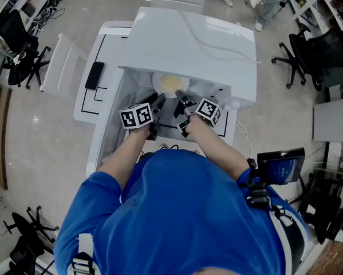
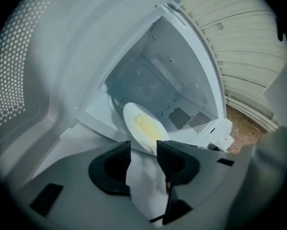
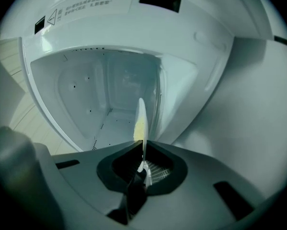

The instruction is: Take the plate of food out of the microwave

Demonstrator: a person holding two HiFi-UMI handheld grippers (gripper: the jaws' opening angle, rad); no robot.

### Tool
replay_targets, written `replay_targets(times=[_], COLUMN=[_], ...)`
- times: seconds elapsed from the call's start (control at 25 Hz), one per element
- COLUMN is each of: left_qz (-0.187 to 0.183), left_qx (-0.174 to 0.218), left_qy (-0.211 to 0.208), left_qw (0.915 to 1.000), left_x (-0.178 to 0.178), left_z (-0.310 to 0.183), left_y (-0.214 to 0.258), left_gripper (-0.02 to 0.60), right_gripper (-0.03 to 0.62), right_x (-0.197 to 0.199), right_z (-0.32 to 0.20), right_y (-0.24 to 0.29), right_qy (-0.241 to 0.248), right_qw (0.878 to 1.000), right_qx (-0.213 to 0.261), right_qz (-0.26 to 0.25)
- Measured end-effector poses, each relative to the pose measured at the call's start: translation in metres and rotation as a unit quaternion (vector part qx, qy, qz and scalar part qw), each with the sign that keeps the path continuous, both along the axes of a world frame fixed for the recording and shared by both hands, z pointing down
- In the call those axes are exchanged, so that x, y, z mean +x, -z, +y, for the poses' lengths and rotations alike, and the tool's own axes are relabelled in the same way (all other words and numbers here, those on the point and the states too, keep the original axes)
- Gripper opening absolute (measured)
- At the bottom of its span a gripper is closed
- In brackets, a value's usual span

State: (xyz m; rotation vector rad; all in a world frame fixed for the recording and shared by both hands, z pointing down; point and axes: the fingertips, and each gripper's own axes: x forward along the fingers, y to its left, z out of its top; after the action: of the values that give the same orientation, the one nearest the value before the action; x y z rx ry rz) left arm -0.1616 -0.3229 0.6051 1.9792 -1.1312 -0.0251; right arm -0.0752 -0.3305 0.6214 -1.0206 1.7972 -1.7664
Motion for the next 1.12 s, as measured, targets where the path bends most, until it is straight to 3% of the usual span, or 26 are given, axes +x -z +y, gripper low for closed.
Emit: replay_targets(times=[0.64, 1.12], left_qz=[0.007, 0.058], left_qx=[-0.001, 0.009], left_qy=[0.011, 0.005], left_qw=[0.9999, 0.9983], left_x=[-0.005, 0.009], left_z=[0.015, 0.050], left_y=[0.001, 0.017], left_gripper=[0.166, 0.166], right_gripper=[0.018, 0.018], right_x=[0.004, 0.022], right_z=[0.022, 0.064], right_y=[-0.001, 0.011], right_qy=[0.007, -0.007], right_qw=[1.000, 1.000], right_qx=[-0.008, 0.010], right_qz=[-0.006, -0.017])
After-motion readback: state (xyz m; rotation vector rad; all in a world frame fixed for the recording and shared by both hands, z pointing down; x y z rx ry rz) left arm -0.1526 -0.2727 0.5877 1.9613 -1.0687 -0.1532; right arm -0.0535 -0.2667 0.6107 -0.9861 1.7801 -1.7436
